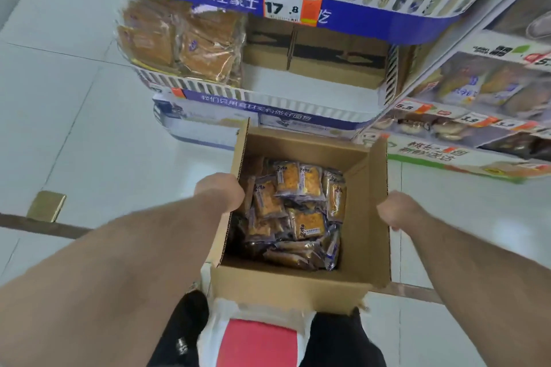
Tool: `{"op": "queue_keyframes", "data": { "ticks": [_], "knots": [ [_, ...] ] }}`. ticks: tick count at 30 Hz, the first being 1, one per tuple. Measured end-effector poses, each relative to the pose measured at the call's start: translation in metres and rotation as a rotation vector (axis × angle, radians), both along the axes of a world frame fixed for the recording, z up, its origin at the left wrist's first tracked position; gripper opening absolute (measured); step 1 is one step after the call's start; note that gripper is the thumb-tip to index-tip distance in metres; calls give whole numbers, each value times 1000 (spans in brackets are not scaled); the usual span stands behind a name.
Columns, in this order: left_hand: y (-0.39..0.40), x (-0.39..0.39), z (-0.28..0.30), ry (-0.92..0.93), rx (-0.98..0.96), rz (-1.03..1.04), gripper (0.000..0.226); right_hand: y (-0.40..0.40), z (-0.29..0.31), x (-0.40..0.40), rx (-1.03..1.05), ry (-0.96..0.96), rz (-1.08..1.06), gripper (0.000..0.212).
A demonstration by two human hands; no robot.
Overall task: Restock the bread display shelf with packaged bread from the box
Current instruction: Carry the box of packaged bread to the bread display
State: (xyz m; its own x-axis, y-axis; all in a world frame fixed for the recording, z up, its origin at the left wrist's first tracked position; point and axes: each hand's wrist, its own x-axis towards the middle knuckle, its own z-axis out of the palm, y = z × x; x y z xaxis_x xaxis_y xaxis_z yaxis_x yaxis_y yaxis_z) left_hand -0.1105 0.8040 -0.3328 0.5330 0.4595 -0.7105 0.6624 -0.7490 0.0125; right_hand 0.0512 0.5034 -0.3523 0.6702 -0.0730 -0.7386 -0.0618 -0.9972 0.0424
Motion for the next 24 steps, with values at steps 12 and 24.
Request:
{"op": "queue_keyframes", "data": {
  "ticks": [12, 24],
  "knots": [
    [-2, 6, -88, 45, 39, -16, 25, -33, -87, 6, 89, 0, -48, 7],
    [38, -26, -90, 29, 249, 201, 24, -44, -76, 3, 20, -161, -159, 20]
  ]
}}
